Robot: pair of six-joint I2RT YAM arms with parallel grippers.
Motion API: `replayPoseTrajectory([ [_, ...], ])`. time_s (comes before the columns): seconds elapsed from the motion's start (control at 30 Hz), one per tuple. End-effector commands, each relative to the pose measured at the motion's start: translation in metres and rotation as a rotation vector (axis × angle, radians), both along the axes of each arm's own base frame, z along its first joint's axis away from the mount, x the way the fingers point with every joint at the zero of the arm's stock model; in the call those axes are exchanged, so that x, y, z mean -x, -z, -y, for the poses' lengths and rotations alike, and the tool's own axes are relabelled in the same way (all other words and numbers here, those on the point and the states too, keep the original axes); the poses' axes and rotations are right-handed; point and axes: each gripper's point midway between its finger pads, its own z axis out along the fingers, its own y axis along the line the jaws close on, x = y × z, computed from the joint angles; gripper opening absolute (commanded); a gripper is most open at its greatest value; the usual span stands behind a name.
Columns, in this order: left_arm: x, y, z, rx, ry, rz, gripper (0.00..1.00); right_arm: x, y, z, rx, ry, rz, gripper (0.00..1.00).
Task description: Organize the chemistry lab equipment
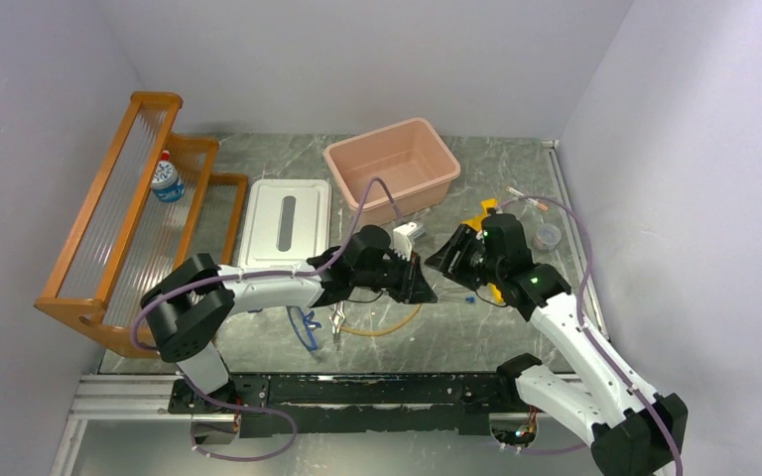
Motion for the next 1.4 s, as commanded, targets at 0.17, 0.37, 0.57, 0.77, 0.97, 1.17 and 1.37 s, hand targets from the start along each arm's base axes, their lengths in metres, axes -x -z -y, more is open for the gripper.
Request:
replayPoseTrajectory([
  [0.17,0.0,-0.068,-0.014,0.052,0.243,0.344,0.05,0.009,-0.064,-0.013,-0.128,-0.275,0.117,0.63],
  [0.37,-0.008,-0.075,-0.036,0.019,0.319,0.419,0.05,0.017,-0.094,-0.016,-0.172,-0.367,0.198,0.56],
  [0.57,-0.003,-0.081,-0.042,0.03,0.401,0.443,0.05,0.021,-0.101,-0.022,-0.192,-0.423,0.224,0.47],
  [0.77,-0.005,-0.079,-0.043,0.017,0.387,0.443,0.05,0.02,-0.093,-0.019,-0.156,-0.432,0.193,0.38],
  [0.97,-0.008,-0.075,-0.043,0.001,0.373,0.437,0.05,0.023,-0.09,-0.016,-0.13,-0.445,0.186,0.32],
  [1.17,-0.009,-0.075,-0.041,0.001,0.37,0.437,0.05,0.029,-0.091,-0.02,-0.151,-0.482,0.181,0.34],
  [1.37,-0.011,-0.078,-0.041,0.002,0.353,0.435,0.05,0.031,-0.104,-0.025,-0.182,-0.523,0.226,0.13],
])
